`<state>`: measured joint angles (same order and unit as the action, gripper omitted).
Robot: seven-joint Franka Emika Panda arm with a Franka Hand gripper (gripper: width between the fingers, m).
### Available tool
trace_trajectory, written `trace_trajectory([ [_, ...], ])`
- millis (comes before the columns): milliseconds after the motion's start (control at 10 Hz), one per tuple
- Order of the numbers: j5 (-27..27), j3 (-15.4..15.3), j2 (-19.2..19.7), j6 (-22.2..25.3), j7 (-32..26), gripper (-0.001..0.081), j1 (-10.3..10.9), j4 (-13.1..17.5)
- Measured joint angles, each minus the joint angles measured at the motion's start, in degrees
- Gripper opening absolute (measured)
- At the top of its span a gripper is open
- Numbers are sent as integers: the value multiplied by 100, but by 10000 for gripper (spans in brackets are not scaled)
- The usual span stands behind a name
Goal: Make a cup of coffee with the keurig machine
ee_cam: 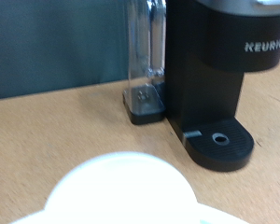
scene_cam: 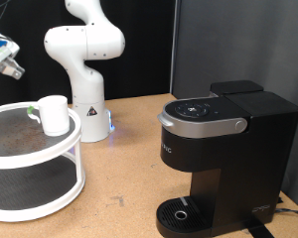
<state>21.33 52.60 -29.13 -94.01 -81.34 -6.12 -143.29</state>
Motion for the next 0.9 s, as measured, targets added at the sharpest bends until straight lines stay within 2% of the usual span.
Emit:
trace_trajectory([
  [300, 0, 105, 185, -566, -365, 9, 12, -303],
  [400, 0, 137, 270, -618, -474, 190, 19, -352],
  [500, 0, 168, 364, -630, -570, 190, 36, -377],
  [600, 1, 191, 461, -645, -662, 373, 58, -392],
  [700, 13, 215, 550, -671, -745, 508, 82, -404],
  [800, 39, 234, 613, -702, -816, 508, 105, -416],
  [900, 62, 245, 670, -729, -874, 690, 123, -429],
])
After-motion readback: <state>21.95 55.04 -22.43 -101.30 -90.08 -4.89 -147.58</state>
